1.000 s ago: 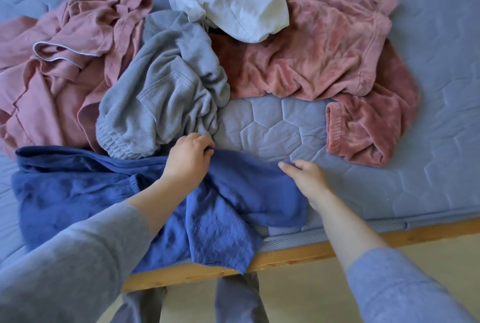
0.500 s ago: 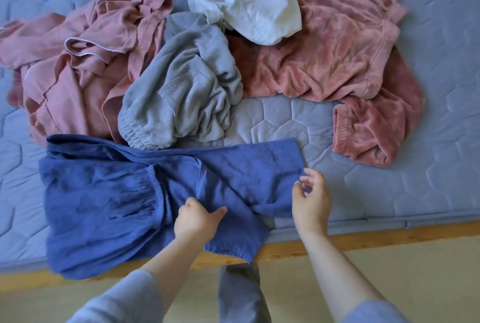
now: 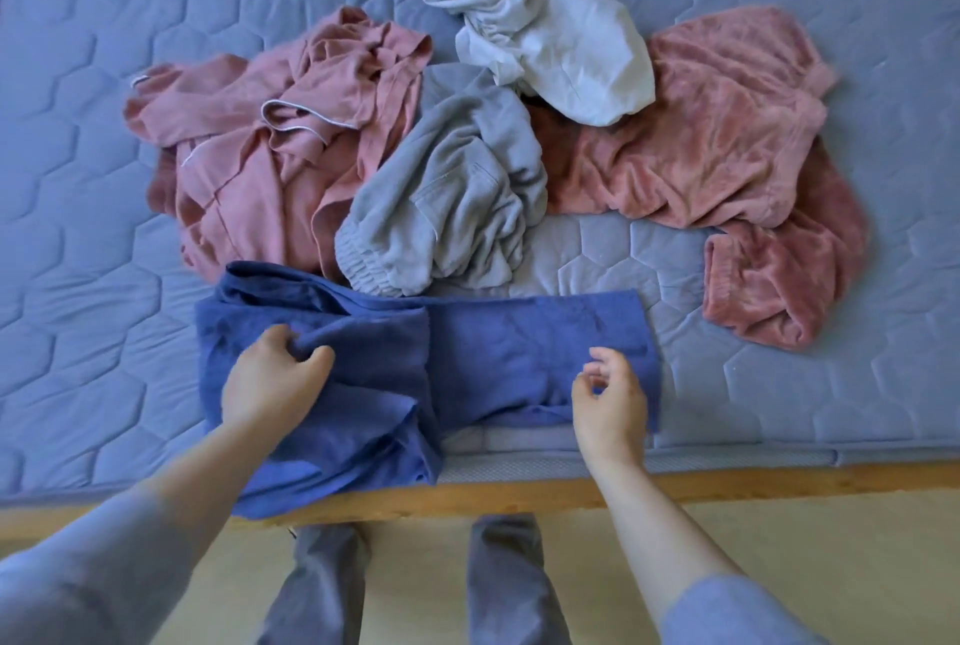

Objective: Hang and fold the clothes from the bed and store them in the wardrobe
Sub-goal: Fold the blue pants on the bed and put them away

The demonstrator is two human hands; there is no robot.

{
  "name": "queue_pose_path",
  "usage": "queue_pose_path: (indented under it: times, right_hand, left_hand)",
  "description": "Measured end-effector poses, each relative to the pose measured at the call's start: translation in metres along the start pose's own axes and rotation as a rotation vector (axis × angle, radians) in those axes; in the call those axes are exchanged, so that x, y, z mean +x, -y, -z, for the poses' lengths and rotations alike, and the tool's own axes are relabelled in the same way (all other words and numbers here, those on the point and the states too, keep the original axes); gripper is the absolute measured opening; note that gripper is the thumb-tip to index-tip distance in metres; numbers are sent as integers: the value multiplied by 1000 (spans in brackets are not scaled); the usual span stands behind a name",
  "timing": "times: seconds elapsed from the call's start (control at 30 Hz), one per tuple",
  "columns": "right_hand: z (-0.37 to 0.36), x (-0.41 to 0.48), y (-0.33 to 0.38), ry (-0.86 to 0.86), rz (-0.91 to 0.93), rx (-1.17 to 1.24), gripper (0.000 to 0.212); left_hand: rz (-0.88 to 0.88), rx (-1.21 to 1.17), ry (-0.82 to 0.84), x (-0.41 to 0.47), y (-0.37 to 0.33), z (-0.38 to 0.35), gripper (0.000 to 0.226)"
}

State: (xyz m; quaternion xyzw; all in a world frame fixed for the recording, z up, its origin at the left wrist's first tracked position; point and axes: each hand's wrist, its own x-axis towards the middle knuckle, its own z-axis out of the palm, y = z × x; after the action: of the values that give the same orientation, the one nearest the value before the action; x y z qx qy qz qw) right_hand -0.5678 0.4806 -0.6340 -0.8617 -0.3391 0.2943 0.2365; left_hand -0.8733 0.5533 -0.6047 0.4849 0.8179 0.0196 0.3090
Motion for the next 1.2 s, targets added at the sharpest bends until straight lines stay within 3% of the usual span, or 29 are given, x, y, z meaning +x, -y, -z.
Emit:
queue_pose_path:
  times: [0.07,0.13,0.23,0.33,0.47,0.53,0.6,0.73,0.8,0.87,0.97,1.07,1.13,1.2]
  right_hand:
    - [-9,-10,6,73,35,-44,24]
    - [-18,-19,5,183,39,-145,20]
    - [-26,-32,-4,279,83,-351,15]
    - [-25,-37,-18,340,193,-615,26]
    - [-24,-32,-28,336,285,-706,57]
    - [-23,-27,-32,314,301,-717,62]
    - [-20,-21,-36,325,306,-718,58]
    - [-14,-6,-41,402,352,-750,22]
    - [-8,-3,-43,385,391,-709,10]
    - [2,-5,-46,363,435,-651,6]
    - [19,-14,-58,416,480,-706,17]
    - [27,-23,-70,521,439,-905,7]
    - [28,-27,-73,499,410,-933,10]
    - [23,-32,-69,485,460,-899,16]
  left_hand:
    - [-3,194,-30,17,20,12,19]
    - [-68,315,-96,27,35,14,32]
    - [-338,215,-184,14,28,5,31]
    - [-656,33,48,-25,6,-18,13]
    - [-844,-52,354,-67,-12,-64,6]
    - [-828,63,477,-78,-15,-90,17]
    - [-757,340,474,-80,-16,-106,26]
    - [-611,610,368,-75,-7,-108,23]
    - [-614,603,217,-70,0,-99,15]
    - [-551,630,127,-60,11,-87,24]
    - [-493,785,136,-42,29,-71,44]
    - [-503,787,147,-41,34,-64,56]
    - [-520,747,164,-47,33,-65,55]
    - [-589,687,181,-55,31,-70,38]
